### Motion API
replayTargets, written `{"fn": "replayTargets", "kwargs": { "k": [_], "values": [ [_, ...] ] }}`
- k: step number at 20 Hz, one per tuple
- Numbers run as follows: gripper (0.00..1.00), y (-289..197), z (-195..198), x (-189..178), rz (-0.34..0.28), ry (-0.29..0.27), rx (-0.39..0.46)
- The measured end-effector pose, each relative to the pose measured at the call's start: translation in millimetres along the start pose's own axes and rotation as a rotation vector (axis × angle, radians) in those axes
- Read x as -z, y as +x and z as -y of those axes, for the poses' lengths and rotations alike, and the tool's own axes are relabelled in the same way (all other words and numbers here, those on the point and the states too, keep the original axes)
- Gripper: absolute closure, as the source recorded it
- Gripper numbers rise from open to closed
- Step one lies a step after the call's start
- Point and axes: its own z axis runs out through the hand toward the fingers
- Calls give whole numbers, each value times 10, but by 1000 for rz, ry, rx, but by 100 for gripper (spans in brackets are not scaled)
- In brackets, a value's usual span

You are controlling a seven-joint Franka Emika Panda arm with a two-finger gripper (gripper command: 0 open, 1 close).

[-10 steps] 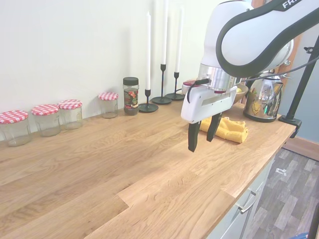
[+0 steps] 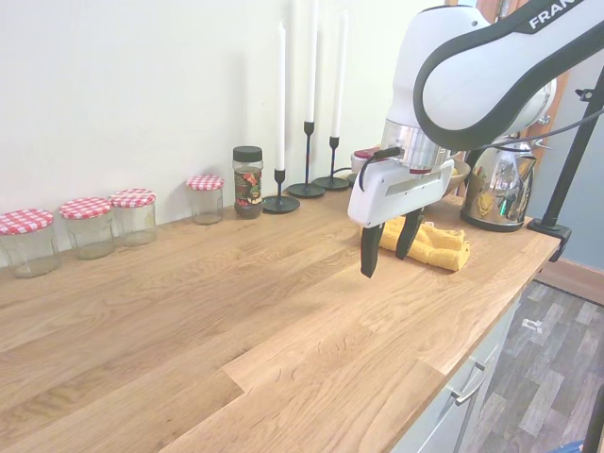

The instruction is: Wipe the counter

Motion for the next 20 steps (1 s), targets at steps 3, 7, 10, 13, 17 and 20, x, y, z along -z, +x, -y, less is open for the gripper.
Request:
{"fn": "replayTargets", "kwargs": {
  "k": [3, 7, 10, 13, 17, 20],
  "values": [
    [0, 246, -128, -18, -3, 10, -45],
    [0, 627, -338, -3, -12, 23, -99],
    [0, 922, -550, -20, -19, 26, -132],
    [0, 1228, -786, -50, -31, 28, -165],
    [0, 1538, -1029, -126, -46, 23, -201],
    [0, 1684, -1170, -177, -53, 21, -218]
  ]
}}
